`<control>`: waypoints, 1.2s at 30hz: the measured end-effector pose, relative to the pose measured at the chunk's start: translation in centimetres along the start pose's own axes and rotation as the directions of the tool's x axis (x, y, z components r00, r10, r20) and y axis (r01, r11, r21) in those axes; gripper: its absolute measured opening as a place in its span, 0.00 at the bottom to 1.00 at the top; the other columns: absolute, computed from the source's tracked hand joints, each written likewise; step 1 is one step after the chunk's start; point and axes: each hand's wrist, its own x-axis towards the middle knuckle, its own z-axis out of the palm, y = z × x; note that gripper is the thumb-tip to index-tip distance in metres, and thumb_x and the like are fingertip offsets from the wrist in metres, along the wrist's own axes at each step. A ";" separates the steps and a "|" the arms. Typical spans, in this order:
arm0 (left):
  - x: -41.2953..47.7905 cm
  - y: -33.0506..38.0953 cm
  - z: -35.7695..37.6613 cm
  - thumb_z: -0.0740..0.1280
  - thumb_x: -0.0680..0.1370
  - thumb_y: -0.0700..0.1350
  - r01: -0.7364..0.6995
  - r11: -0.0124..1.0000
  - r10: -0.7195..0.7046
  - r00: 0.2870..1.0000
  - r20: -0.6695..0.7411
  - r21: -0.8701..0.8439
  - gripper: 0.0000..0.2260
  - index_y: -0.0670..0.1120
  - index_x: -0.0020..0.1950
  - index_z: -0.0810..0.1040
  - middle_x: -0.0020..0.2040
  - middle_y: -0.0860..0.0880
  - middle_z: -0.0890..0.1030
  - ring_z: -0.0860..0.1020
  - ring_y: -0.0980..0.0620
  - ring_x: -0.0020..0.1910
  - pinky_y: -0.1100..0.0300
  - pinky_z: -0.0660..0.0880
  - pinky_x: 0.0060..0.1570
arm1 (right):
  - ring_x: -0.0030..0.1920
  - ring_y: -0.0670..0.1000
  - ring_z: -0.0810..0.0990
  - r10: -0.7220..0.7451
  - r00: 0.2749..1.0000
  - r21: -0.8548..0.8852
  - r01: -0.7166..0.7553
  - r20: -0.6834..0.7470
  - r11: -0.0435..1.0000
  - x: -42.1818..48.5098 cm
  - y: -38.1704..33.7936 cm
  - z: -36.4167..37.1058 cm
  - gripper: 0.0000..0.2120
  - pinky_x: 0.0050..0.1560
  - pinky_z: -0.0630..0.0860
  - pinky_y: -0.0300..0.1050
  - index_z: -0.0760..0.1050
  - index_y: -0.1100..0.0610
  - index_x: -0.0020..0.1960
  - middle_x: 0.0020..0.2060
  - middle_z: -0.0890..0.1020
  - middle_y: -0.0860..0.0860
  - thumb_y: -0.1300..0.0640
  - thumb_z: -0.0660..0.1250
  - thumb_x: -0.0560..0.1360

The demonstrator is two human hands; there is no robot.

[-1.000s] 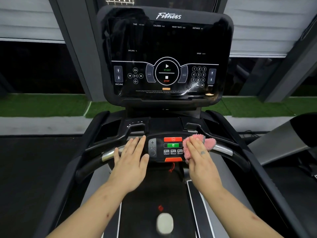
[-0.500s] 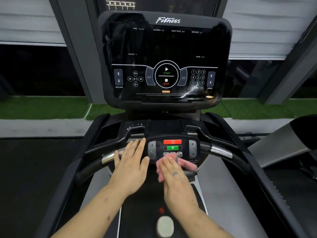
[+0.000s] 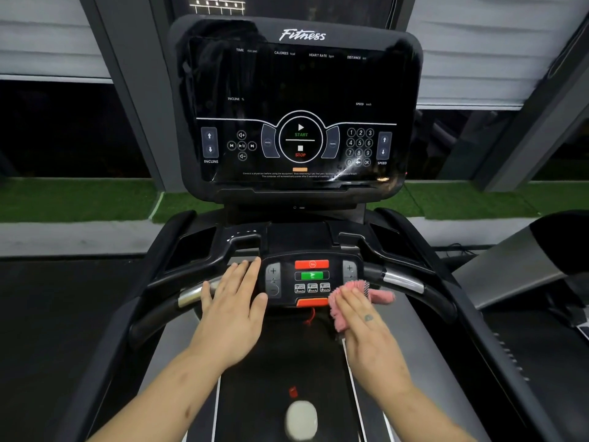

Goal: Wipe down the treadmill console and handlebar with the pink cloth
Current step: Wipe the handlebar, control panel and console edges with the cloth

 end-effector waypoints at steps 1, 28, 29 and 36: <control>0.0 0.0 0.0 0.48 0.85 0.58 0.000 1.000 0.000 1.000 -0.005 -0.001 0.28 0.61 0.82 0.40 0.84 0.57 0.47 0.40 0.58 0.81 0.43 0.39 0.80 | 0.80 0.43 0.57 -0.003 1.000 0.007 0.003 -0.008 1.000 0.1 0.3 -0.3 0.34 0.78 0.57 0.46 0.66 0.52 0.79 0.79 0.64 0.45 0.69 0.68 0.76; 0.0 0.0 0.2 0.48 0.84 0.58 0.002 1.000 -0.002 1.000 -0.002 -0.021 0.28 0.61 0.82 0.40 0.84 0.57 0.47 0.40 0.58 0.81 0.42 0.38 0.79 | 0.80 0.50 0.59 -0.072 0.995 -0.078 0.067 -0.063 0.995 5.0 -0.7 -0.2 0.27 0.79 0.55 0.53 0.68 0.58 0.77 0.77 0.67 0.52 0.57 0.52 0.78; 0.0 0.0 0.2 0.48 0.84 0.58 0.000 1.000 0.000 1.000 -0.004 -0.024 0.28 0.61 0.83 0.40 0.84 0.56 0.48 0.40 0.58 0.81 0.42 0.38 0.79 | 0.80 0.51 0.59 -0.078 0.996 -0.111 0.073 -0.037 0.991 5.5 -1.1 0.0 0.28 0.79 0.56 0.55 0.66 0.57 0.78 0.78 0.66 0.53 0.56 0.52 0.78; 0.0 0.1 0.3 0.48 0.85 0.58 -0.004 1.000 0.004 1.000 -0.008 -0.020 0.28 0.61 0.83 0.42 0.84 0.56 0.49 0.41 0.57 0.82 0.43 0.38 0.79 | 0.82 0.47 0.46 -0.169 0.981 -0.104 0.178 0.096 0.979 6.4 -5.1 2.9 0.32 0.80 0.54 0.52 0.53 0.52 0.83 0.82 0.54 0.48 0.61 0.57 0.80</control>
